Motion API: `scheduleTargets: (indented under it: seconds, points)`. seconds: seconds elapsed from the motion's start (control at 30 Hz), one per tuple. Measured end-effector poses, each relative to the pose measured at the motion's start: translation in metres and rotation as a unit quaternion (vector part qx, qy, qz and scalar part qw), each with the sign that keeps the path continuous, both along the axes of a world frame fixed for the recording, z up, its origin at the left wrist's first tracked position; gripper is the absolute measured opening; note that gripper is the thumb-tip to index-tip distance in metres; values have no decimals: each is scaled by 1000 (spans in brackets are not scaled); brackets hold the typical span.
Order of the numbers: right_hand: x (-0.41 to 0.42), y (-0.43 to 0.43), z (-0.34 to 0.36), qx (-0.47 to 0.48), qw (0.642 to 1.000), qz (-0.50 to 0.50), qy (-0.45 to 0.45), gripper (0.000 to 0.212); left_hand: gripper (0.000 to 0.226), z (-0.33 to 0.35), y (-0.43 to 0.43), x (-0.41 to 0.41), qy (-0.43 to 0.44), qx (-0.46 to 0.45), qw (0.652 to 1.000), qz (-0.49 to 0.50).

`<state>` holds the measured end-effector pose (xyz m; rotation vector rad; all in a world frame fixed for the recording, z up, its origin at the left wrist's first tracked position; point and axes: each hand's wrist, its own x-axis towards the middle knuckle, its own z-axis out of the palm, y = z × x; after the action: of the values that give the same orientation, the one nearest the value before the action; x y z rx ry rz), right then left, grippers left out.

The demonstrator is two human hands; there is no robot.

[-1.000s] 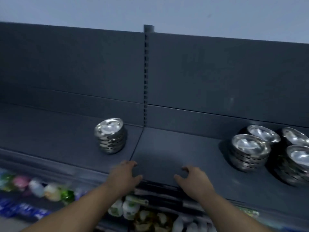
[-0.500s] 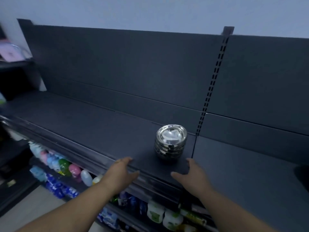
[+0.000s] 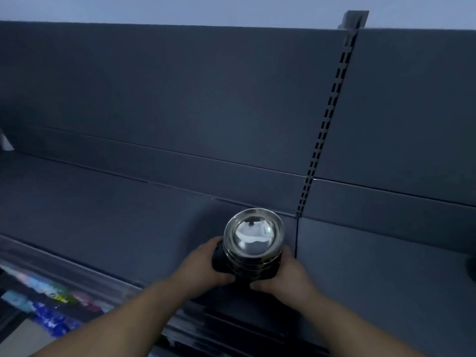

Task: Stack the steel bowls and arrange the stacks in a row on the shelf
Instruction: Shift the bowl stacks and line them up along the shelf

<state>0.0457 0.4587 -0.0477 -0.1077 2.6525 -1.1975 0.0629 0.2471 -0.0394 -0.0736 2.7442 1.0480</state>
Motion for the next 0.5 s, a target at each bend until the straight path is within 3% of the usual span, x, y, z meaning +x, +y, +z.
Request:
scheduleTargets:
  seconds: [0.23,0.5]
  points:
    - [0,-27,-1,-15,998,-60,0,80,94,-14,-19,-23,-2,113,992,-56]
    - [28,-57,-3,-121,975,-187,-5,80,97,-15,-39,-43,-33,230,960,-154]
